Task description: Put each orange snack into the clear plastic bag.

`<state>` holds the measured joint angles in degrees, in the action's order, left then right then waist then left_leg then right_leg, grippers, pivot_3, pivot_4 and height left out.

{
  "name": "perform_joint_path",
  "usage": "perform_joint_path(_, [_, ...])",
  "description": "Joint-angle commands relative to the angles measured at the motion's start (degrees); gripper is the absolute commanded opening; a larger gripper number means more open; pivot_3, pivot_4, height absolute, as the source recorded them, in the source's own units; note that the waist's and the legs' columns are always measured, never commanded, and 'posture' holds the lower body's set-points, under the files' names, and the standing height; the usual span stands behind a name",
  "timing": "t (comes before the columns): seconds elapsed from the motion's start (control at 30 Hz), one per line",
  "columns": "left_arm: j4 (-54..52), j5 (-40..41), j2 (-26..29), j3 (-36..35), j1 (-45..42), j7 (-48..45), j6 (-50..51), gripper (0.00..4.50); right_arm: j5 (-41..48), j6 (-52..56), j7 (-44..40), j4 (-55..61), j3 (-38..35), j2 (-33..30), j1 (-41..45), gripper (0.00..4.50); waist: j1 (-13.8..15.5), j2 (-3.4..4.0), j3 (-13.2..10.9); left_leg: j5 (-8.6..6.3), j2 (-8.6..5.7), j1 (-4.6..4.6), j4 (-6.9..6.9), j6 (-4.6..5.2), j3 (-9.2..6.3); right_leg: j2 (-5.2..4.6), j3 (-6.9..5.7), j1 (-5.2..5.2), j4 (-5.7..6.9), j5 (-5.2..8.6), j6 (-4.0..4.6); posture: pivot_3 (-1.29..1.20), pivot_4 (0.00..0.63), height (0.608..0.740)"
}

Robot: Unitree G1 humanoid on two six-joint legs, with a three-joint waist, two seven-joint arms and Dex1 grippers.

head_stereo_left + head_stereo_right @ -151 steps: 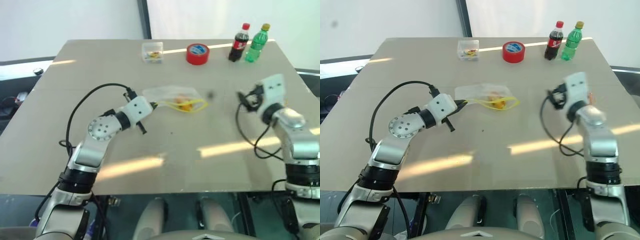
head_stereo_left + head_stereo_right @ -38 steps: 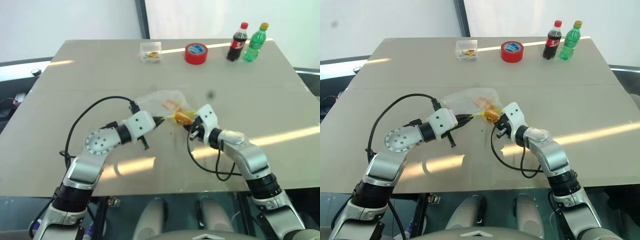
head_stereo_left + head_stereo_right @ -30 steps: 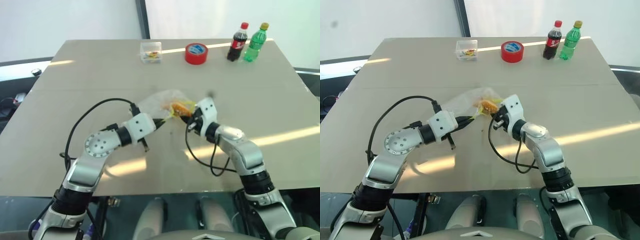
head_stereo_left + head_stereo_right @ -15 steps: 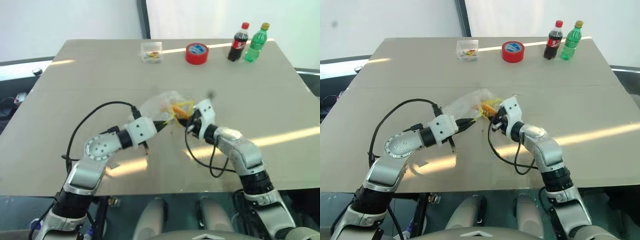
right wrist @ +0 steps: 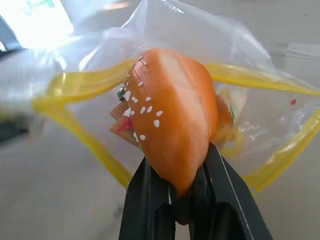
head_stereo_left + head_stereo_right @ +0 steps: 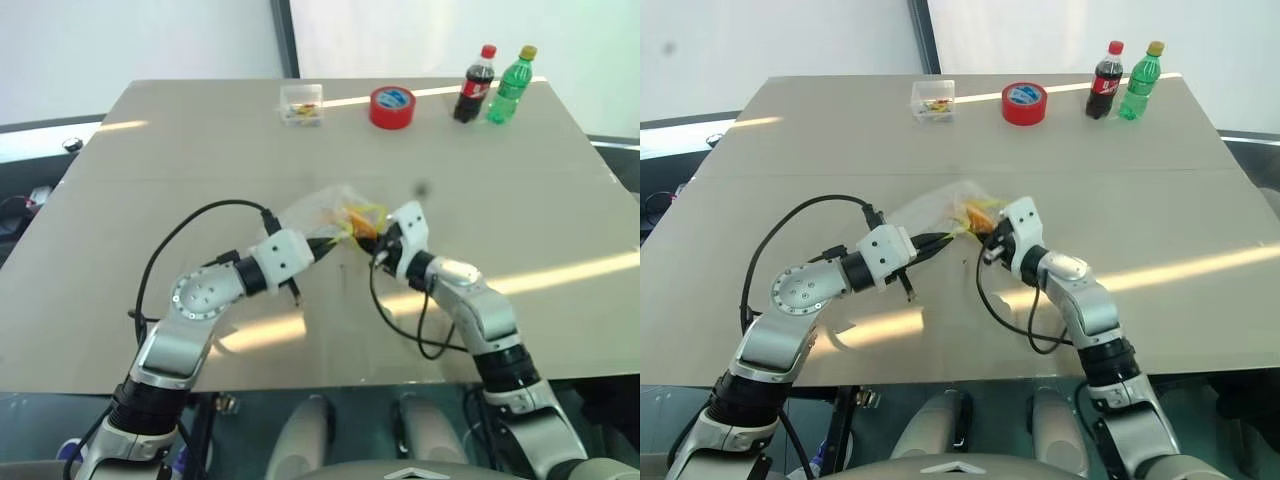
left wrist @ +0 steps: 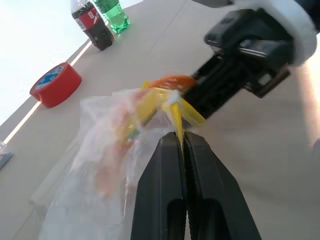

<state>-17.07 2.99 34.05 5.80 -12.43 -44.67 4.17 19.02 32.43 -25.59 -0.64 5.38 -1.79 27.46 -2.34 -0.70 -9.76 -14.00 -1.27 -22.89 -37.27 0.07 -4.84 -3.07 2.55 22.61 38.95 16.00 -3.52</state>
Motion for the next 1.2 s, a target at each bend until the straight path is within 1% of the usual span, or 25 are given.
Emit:
perform_joint_path(0.03, [-2.51, 0.08, 0.66, -0.15, 0.73, -0.22, -2.02, 0.0, 4.19, 0.54, 4.58, -0.1, -6.26, 3.18, 2.96, 0.02, 0.04, 0.01, -0.01, 0.0, 0.0, 0.0, 0.02, 0.0, 0.0, 0.0, 0.0, 0.01, -0.01, 0.0, 0.0, 0.0, 0.15, 0.74])
perform_joint_path(0.17, [-0.72, -0.51, 0.64, -0.23, -0.33, 0.15, -3.69, 0.0, 4.83, -0.11, 7.35, -1.4, -9.69, 3.95, 5.0, 0.02, 0.13, 0.01, -0.01, 0.0, -0.02, -0.01, 0.03, 0.0, 0.0, -0.02, 0.0, 0.02, -0.01, 0.0, 0.0, 0.0, 0.15, 0.74])
perform_joint_path(0.3, [3.12, -0.92, -0.37, 0.38, -3.21, 0.04, -7.25, 0.0, 4.01, -1.59, 8.35, -1.53, -10.81, 2.77, 5.11, 0.02, 0.11, 0.02, -0.01, 0.0, -0.03, -0.01, 0.03, 0.0, 0.0, -0.02, -0.01, 0.02, -0.01, 0.0, 0.0, 0.0, 0.15, 0.74])
perform_joint_path(0.37, [5.47, 0.08, -1.55, 0.58, -6.11, 0.03, -6.2, 0.0, 3.89, -1.54, 8.27, -0.15, -10.96, 1.42, 4.23, 0.02, 0.12, 0.02, -0.01, 0.0, -0.05, -0.01, 0.03, 0.0, 0.0, -0.02, -0.01, 0.02, 0.0, 0.0, 0.0, 0.0, 0.15, 0.74])
perform_joint_path(0.47, [8.66, 2.5, -3.75, 0.25, -11.2, -0.36, -3.71, 0.0, 3.52, -1.22, 7.91, 3.32, -10.71, -1.27, 1.81, 0.02, 0.19, 0.02, -0.01, 0.0, -0.11, -0.02, 0.02, 0.0, 0.0, -0.01, -0.01, 0.02, 0.0, 0.0, 0.0, 0.0, 0.15, 0.74])
perform_joint_path(0.57, [12.61, 3.78, -5.15, 0.59, -15.83, -2.02, -5.54, 0.0, 4.86, 0.91, 8.25, 9.68, -11.93, -4.19, -1.79, 0.02, 0.11, 0.02, -0.01, 0.0, -0.11, -0.07, 0.01, 0.0, -0.01, -0.01, -0.04, 0.03, -0.03, 0.0, 0.0, 0.0, 0.15, 0.74])
perform_joint_path(0.63, [13.79, 5.41, -5.72, 0.51, -17.26, -3.57, -6.51, 0.0, 4.83, 2.11, 8.17, 14.54, -12.06, -6.77, -4.94, 0.02, 0.04, 0.02, -0.01, 0.0, -0.12, -0.09, 0.02, 0.01, 0.0, -0.01, -0.02, 0.04, -0.03, 0.0, -0.01, 0.0, 0.15, 0.74])
perform_joint_path(0.77, [13.21, 7.47, -4.8, 0.68, -16.0, -7.35, -8.5, 0.0, 3.8, 4.39, 7.03, 22.29, -11.23, -12.81, -11.8, 0.02, -0.24, 0.03, -0.01, 0.0, -0.08, -0.07, 0.02, 0.01, 0.06, 0.03, 0.04, 0.06, -0.04, 0.0, -0.01, 0.0, 0.15, 0.74])
perform_joint_path(0.83, [13.38, 7.47, -4.67, 0.44, -15.59, -7.71, -9.01, 0.0, 3.89, 6.04, 5.91, 25.22, -10.24, -15.5, -15.04, 0.02, -0.08, 0.03, -0.01, 0.0, -0.05, -0.05, 0.02, 0.01, 0.04, 0.04, 0.02, 0.05, -0.02, 0.01, -0.01, 0.0, 0.15, 0.74])
perform_joint_path(1.07, [12.95, 6.67, -4.21, 0.16, -14.41, -7.09, -8.91, 0.0, 6.68, 10.76, 5.76, 30.84, -9.32, -17.19, -19.82, 0.02, 0.01, 0.03, -0.01, 0.0, -0.04, 0.0, -0.04, 0.01, 0.03, 0.05, 0.02, -0.03, 0.02, 0.01, -0.01, 0.0, 0.15, 0.74])
perform_joint_path(1.2, [10.8, 6.26, -3.42, 0.09, -11.77, -6.69, -8.99, 0.0, 8.67, 11.4, 2.28, 33.85, -7.24, -19.31, -22.35, 0.02, 0.05, 0.02, -0.01, 0.0, -0.03, -0.07, -0.03, 0.01, 0.01, 0.03, 0.0, -0.02, -0.08, 0.01, -0.01, 0.0, 0.15, 0.74])
